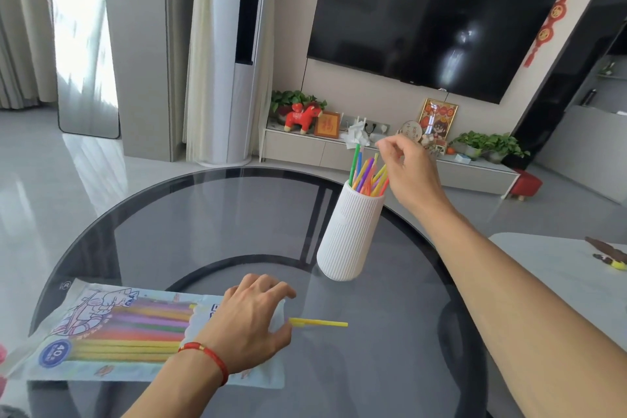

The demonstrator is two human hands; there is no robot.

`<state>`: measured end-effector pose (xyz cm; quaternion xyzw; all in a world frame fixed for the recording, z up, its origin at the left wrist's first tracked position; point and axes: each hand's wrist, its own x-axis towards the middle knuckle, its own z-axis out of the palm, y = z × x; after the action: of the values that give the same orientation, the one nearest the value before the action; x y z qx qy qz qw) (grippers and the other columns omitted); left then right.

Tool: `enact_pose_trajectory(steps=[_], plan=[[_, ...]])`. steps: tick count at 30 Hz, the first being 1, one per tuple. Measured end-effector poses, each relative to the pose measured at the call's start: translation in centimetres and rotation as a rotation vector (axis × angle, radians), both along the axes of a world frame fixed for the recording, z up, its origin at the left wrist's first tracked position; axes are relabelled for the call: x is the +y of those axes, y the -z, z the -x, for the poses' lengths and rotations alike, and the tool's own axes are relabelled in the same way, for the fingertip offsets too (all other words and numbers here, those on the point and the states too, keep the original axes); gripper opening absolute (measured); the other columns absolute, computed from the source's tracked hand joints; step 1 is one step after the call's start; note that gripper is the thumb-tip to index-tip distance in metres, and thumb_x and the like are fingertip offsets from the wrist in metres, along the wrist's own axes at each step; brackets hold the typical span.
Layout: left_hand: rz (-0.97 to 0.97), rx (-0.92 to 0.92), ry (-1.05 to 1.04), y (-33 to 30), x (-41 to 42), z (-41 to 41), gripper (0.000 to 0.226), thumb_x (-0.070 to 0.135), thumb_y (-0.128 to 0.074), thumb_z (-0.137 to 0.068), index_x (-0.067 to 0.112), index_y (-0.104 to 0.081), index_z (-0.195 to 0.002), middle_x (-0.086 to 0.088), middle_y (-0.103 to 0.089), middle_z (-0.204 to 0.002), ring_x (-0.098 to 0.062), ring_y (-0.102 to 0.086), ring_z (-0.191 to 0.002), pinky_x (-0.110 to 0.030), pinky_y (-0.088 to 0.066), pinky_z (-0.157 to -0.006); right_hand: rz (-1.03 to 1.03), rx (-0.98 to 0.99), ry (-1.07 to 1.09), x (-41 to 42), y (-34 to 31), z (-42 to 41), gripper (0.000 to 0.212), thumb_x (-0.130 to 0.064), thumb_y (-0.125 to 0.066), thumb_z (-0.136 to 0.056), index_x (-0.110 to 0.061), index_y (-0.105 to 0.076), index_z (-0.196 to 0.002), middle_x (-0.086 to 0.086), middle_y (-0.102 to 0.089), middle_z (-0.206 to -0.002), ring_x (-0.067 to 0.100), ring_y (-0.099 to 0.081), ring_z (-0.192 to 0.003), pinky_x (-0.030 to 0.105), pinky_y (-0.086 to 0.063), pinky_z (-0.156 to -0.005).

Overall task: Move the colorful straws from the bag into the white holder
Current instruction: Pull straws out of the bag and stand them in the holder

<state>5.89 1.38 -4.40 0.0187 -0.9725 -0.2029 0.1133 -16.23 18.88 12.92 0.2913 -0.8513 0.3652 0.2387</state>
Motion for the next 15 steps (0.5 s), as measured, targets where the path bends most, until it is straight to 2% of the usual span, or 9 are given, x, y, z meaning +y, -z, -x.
enact_pose_trajectory(steps=[2, 5, 7, 8, 10, 12, 13, 15], plan=[[0.006, -0.006, -0.004, -0.1, 0.0, -0.1, 0.044, 0.054, -0.052, -0.088, 0.041, -0.048, -0.130, 0.017, -0.049, -0.132, -0.011, -0.038, -0.127, -0.030, -0.038, -0.103, -0.084, 0.046, 0.033, 0.0, 0.4, 0.0, 0.039, -0.033, -0.036, -0.113, -0.018, -0.070, -0.125, 0.011, -0.063, -0.126, 0.028, -0.056, -0.119, 0.035, -0.042, -0.088], [0.015, -0.022, 0.008, -0.3, -0.1, -0.2, 0.050, 0.060, -0.051, -0.086, 0.043, -0.046, -0.133, 0.018, -0.048, -0.133, -0.011, -0.037, -0.129, -0.030, -0.035, -0.107, -0.285, -0.011, 0.077, 0.1, 1.4, -0.2, 0.049, -0.040, -0.024, -0.114, -0.028, -0.060, -0.146, -0.001, -0.048, -0.159, 0.026, -0.034, -0.148, 0.046, -0.028, -0.111], [0.072, -0.090, 0.032, -0.4, -0.2, -0.4, 0.068, 0.071, -0.048, -0.078, 0.044, -0.039, -0.140, 0.016, -0.041, -0.141, -0.013, -0.032, -0.136, -0.035, -0.028, -0.115, -0.202, -0.059, -0.006, 0.4, 1.8, -0.6, 0.050, -0.040, -0.023, -0.115, -0.028, -0.049, -0.156, -0.003, -0.038, -0.169, 0.018, -0.026, -0.157, 0.048, -0.021, -0.123], [0.115, -0.150, 0.043, -0.3, -0.4, -0.6, 0.082, 0.078, -0.046, -0.072, 0.045, -0.031, -0.145, 0.012, -0.035, -0.148, -0.016, -0.026, -0.141, -0.042, -0.022, -0.119, -0.078, -0.038, -0.038, 0.6, 1.9, -0.9, 0.048, -0.036, -0.025, -0.116, -0.025, -0.049, -0.156, -0.001, -0.042, -0.167, 0.017, -0.031, -0.156, 0.047, -0.024, -0.126], [0.207, -0.319, 0.060, -0.1, -0.7, -1.1, 0.114, 0.092, -0.044, -0.058, 0.042, -0.007, -0.153, 0.002, -0.013, -0.162, -0.022, -0.006, -0.151, -0.056, -0.005, -0.123, 0.238, 0.051, -0.015, 1.3, 2.3, -2.1, 0.042, -0.028, -0.033, -0.113, -0.017, -0.061, -0.142, 0.003, -0.061, -0.146, 0.018, -0.052, -0.138, 0.044, -0.041, -0.116], [0.292, -0.454, 0.089, 0.0, -1.1, -1.8, 0.136, 0.096, -0.049, -0.048, 0.037, 0.015, -0.153, -0.001, 0.007, -0.166, -0.023, 0.011, -0.153, -0.063, 0.006, -0.120, 0.482, 0.076, 0.032, 2.1, 3.8, -4.0, 0.035, -0.027, -0.038, -0.105, -0.015, -0.069, -0.115, 0.002, -0.071, -0.112, 0.017, -0.065, -0.107, 0.040, -0.053, -0.094], [0.319, -0.494, 0.099, 0.0, -1.2, -2.1, 0.140, 0.093, -0.054, -0.048, 0.036, 0.021, -0.151, -0.002, 0.009, -0.166, -0.023, 0.012, -0.153, -0.064, 0.007, -0.120, 0.521, 0.058, 0.034, 2.6, 5.4, -5.3, 0.032, -0.027, -0.039, -0.101, -0.016, -0.069, -0.103, -0.001, -0.071, -0.096, 0.015, -0.066, -0.091, 0.037, -0.053, -0.081], [0.344, -0.489, 0.109, -0.3, -1.3, -2.4, 0.136, 0.078, -0.063, -0.054, 0.034, 0.022, -0.151, -0.003, -0.002, -0.164, -0.022, 0.001, -0.152, -0.065, 0.003, -0.120, 0.423, -0.047, 0.007, 3.3, 9.4, -7.5, 0.027, -0.027, -0.042, -0.097, -0.019, -0.065, -0.087, -0.007, -0.066, -0.077, 0.013, -0.062, -0.073, 0.035, -0.049, -0.067]])
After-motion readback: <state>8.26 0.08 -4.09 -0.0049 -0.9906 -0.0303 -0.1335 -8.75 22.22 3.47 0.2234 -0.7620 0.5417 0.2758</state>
